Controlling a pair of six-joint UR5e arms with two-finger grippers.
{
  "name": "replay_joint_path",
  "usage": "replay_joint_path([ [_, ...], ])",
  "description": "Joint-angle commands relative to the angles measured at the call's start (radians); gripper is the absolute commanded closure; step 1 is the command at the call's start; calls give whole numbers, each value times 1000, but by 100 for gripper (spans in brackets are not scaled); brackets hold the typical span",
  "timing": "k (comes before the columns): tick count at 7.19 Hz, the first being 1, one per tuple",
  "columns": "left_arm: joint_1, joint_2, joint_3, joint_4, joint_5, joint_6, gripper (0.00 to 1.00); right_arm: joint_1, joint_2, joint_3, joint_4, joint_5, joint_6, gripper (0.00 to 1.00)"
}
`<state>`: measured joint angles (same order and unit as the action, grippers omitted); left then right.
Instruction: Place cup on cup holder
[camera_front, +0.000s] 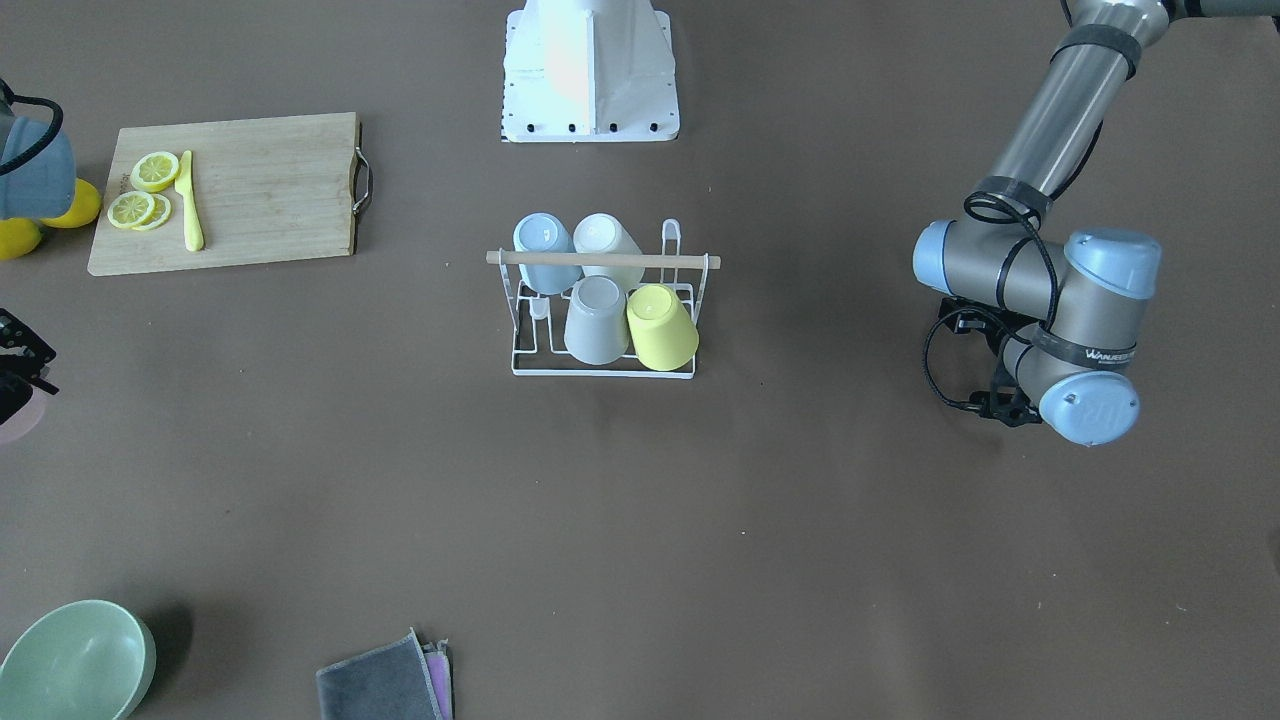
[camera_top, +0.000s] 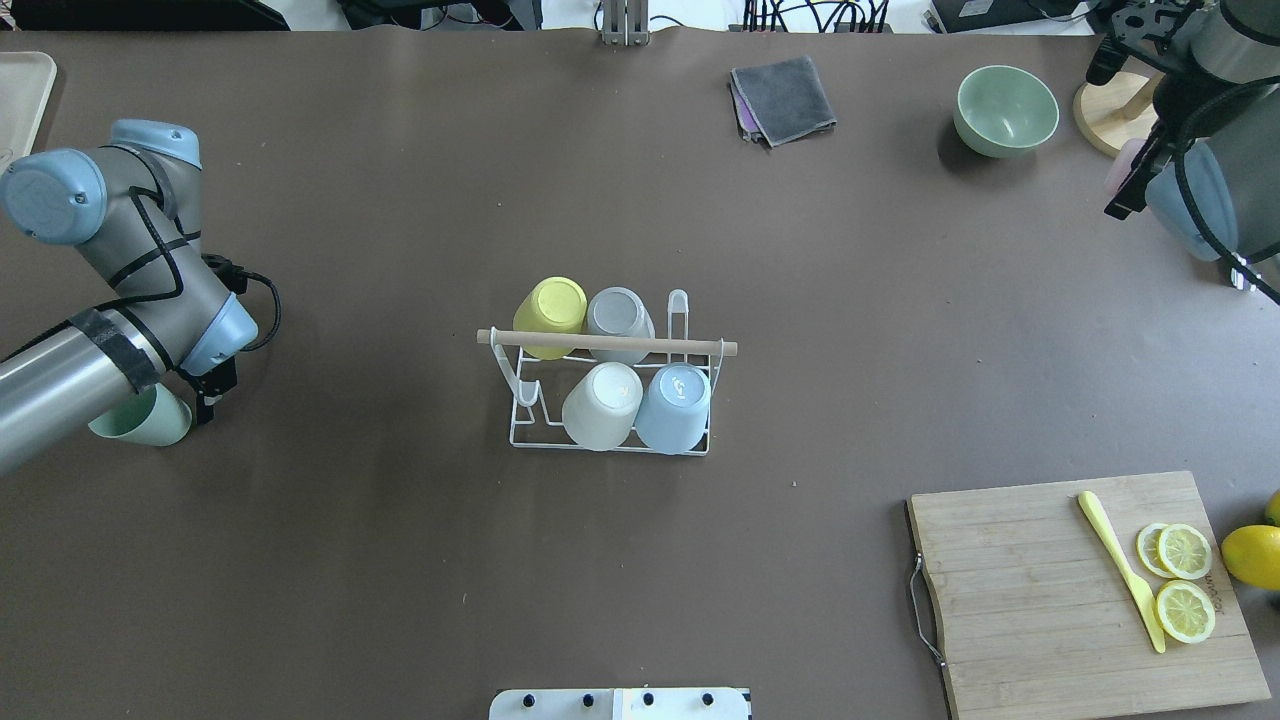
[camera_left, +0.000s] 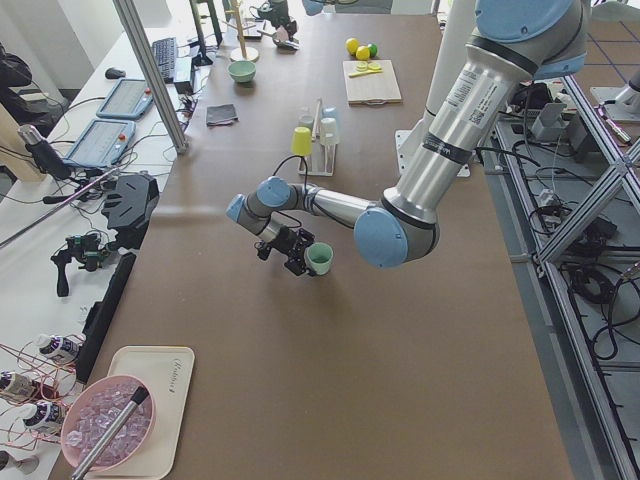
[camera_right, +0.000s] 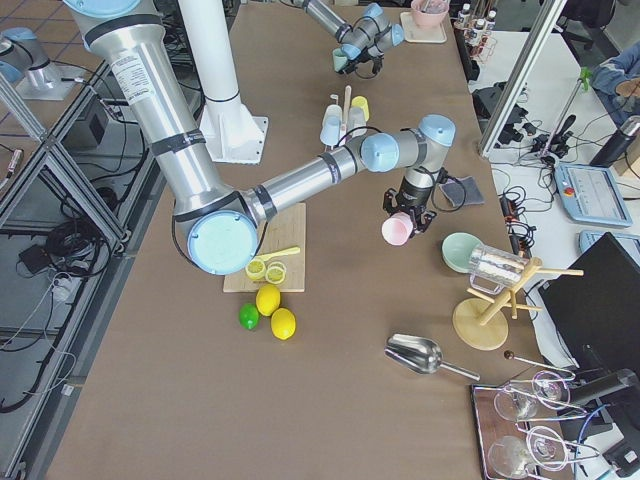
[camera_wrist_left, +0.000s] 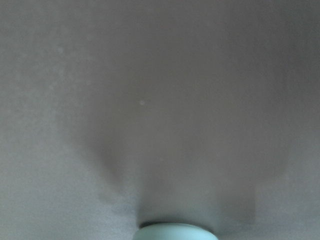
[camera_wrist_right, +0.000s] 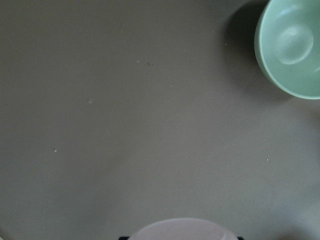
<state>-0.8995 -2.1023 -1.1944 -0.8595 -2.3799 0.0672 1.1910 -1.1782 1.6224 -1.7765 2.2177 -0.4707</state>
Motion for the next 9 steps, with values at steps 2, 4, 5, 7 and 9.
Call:
replay_joint_path([
  [2, 1, 2, -1, 13, 1, 5, 2, -16, -25, 2, 195, 65, 61, 100],
  [4, 1, 5, -1, 11, 2, 8, 4, -36, -26, -19, 317, 95, 61, 100],
  [5, 1, 5, -1, 11, 2, 9, 25, -37, -14, -56, 363, 132, 60, 100],
  [7, -2, 5, -1, 13, 2, 9, 86, -45, 11, -111, 485, 168, 69, 100],
  [9, -9, 5, -10, 49, 5, 29, 100, -63, 37, -115, 496, 168, 52, 100],
])
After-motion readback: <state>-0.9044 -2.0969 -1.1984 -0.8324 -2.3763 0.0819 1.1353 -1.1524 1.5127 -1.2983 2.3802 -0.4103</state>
